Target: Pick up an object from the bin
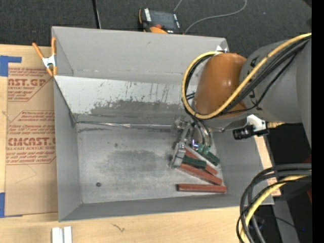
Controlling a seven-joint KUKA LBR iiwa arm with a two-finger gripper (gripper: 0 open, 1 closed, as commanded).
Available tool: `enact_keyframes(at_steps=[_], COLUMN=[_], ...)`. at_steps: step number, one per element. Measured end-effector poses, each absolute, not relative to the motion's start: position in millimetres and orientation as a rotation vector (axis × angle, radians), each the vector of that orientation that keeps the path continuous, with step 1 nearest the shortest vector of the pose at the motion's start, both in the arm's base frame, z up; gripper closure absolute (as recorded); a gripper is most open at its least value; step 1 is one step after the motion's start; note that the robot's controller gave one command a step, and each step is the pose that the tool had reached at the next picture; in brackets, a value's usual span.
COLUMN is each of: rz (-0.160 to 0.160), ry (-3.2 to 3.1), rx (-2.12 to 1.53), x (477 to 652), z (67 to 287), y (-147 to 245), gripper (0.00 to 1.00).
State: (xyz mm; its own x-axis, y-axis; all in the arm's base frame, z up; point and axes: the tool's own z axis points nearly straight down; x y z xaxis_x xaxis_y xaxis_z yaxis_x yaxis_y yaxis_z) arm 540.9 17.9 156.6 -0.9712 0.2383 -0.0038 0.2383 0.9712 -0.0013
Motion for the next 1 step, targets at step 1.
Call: enact_keyframes(at_steps=[1], rz=[0.001], ry=[3.105], rx=[0.377], x=[509.6], z=[70.6], y=[-55.2], gripper=[0.00])
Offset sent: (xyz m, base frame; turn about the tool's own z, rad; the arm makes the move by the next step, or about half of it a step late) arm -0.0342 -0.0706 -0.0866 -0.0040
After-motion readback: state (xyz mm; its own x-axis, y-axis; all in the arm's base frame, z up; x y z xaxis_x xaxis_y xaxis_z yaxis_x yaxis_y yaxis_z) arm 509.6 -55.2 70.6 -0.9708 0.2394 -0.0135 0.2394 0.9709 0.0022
